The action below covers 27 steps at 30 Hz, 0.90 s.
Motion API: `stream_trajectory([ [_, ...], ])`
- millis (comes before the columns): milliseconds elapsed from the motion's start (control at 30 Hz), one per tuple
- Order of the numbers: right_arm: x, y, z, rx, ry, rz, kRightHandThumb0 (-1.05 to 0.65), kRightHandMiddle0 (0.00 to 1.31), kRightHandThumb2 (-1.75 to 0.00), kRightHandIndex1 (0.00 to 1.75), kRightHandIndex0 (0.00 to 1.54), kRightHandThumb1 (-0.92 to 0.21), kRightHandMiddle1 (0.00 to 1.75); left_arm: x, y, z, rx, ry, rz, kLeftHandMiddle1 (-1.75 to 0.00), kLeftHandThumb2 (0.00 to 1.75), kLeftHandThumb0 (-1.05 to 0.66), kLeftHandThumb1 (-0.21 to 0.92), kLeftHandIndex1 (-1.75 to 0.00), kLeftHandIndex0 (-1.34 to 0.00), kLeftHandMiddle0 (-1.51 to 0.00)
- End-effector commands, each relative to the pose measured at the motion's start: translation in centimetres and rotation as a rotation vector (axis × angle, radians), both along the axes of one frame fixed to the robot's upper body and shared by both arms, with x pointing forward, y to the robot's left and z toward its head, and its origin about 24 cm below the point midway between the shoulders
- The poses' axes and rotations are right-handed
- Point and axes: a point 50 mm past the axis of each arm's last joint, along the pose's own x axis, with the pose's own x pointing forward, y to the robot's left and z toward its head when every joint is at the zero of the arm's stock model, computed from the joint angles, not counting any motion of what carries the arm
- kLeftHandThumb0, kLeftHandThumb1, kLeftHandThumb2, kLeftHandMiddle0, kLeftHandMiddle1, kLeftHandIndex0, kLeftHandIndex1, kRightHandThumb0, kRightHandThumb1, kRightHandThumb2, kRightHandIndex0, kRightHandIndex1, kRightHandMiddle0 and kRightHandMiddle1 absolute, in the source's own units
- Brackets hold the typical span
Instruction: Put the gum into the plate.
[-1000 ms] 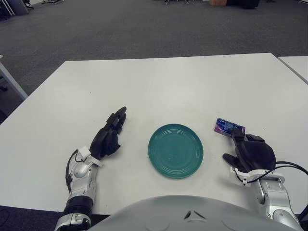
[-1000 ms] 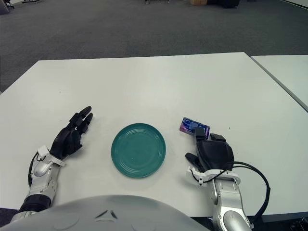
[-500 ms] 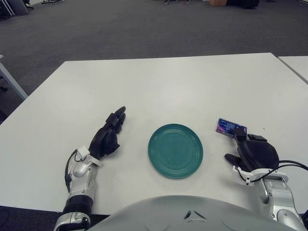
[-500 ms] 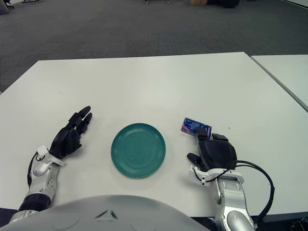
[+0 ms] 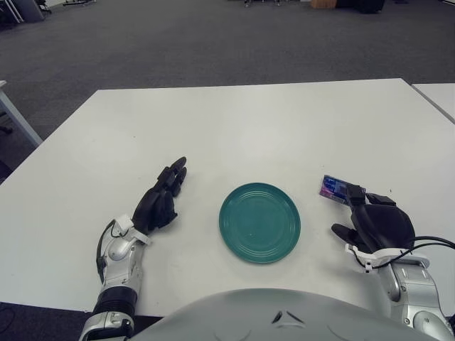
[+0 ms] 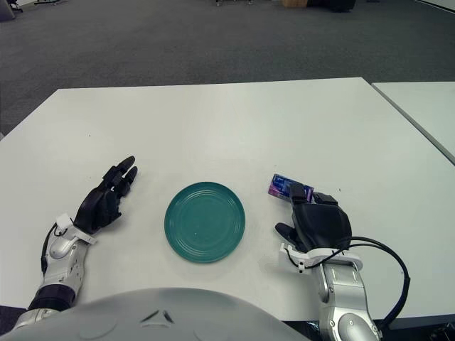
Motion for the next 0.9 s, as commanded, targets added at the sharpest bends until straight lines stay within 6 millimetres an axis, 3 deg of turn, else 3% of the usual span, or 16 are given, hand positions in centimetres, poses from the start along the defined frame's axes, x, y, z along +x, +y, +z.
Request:
stream_trajectory([
  [0, -0.4, 0.2, 0.1, 0.027, -0.006, -0.031, -0.89, 0.00, -0.66, 0.01, 0.43, -0.92, 0.66, -1.2, -0.4, -1.6, -0.024, 0.068, 0.018, 0.00, 0.98, -1.01, 0.92, -0.27, 0.00, 0.00],
  [533, 0.4, -0.6, 1.7, -0.013, -0.058, -0.029, -0.90, 0.00, -0.65, 0.01, 0.46, -0.92, 0.73, -1.3, -0.9, -1.5, -0.053, -0.010, 0.079, 0.00, 1.01, -0.99, 0.92, -0.31, 0.00, 0.00],
  [867, 1.7, -1.9, 1.1, -0.029, -0.051, -0.052, -0.89, 0.00, -0.62, 0.00, 0.45, -0.92, 0.75, -1.1, -1.2, -1.4, -0.108, -0.013, 0.091, -0.01, 0.98, -0.94, 0.92, -0.41, 0.00, -0.03],
])
